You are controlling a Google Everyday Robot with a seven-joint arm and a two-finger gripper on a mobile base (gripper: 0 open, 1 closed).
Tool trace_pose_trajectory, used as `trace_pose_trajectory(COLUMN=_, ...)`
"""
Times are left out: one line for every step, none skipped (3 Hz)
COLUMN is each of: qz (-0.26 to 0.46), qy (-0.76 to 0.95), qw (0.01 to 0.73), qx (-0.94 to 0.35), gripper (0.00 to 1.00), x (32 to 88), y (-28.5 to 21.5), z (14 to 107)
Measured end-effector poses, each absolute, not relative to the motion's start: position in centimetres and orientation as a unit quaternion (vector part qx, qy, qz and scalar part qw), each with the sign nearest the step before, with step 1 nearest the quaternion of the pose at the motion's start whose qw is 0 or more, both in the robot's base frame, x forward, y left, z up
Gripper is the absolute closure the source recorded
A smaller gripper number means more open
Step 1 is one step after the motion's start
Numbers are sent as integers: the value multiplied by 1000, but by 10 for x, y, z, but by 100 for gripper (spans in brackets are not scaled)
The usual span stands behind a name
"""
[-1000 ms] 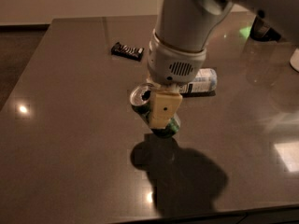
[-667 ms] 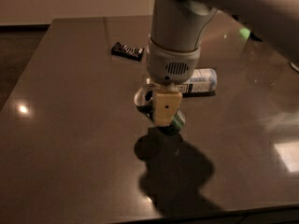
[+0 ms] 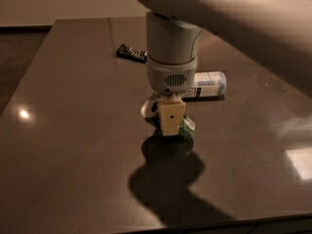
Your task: Knock green can over
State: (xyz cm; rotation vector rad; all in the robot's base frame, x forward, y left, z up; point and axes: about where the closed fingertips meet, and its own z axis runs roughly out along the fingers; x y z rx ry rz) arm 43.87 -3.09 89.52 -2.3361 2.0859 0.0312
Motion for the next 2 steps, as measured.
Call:
trace_pose_trajectory(qz=0, qy=662, qw=-6, qx=-749, gripper=38, x=438, y=-29, z=887)
trace_pose_trajectory(qz=-3, qy=660, qw=-10, qx=-752, gripper=15, x=437, y=-26, z=884)
